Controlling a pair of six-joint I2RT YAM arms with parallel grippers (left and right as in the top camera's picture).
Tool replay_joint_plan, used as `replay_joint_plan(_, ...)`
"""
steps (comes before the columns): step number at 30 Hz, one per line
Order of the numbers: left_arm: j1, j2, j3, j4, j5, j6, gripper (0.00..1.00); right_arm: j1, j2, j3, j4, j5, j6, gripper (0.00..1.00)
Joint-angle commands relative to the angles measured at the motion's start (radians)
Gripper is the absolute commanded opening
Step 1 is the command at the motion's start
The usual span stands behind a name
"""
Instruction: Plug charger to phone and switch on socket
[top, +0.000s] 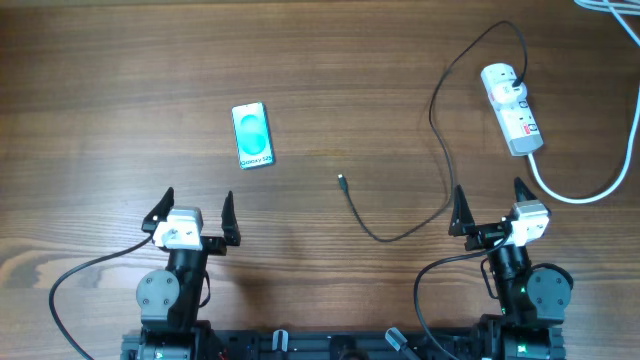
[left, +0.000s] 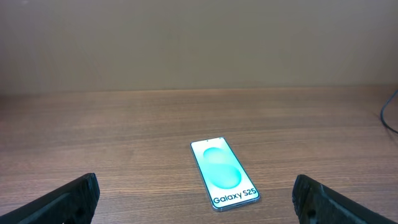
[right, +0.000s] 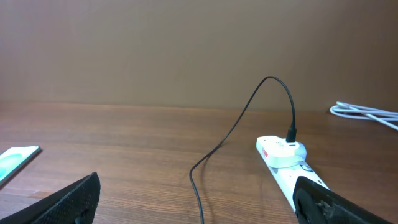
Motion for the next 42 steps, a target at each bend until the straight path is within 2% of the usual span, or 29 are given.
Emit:
replay_joint_plan(1, 0.006, -0.007, -0.003, -0.008, -0.010, 0.014, 1.00, 0.000, -0.012, -0.001, 0.003, -0.009, 0.012, 1.00)
replay_joint_plan(33, 0.006, -0.004, -0.003, -0.002, -0.010, 0.015, 1.00, 0.000, -0.012, -0.001, 0.003, -0.009, 0.013, 1.00)
replay_joint_plan(42, 0.004, -0.004, 0.012, 0.357, 0.172, -0.001, 1.00, 0.000, -0.012, -0.001, 0.003, -0.009, 0.013, 1.00)
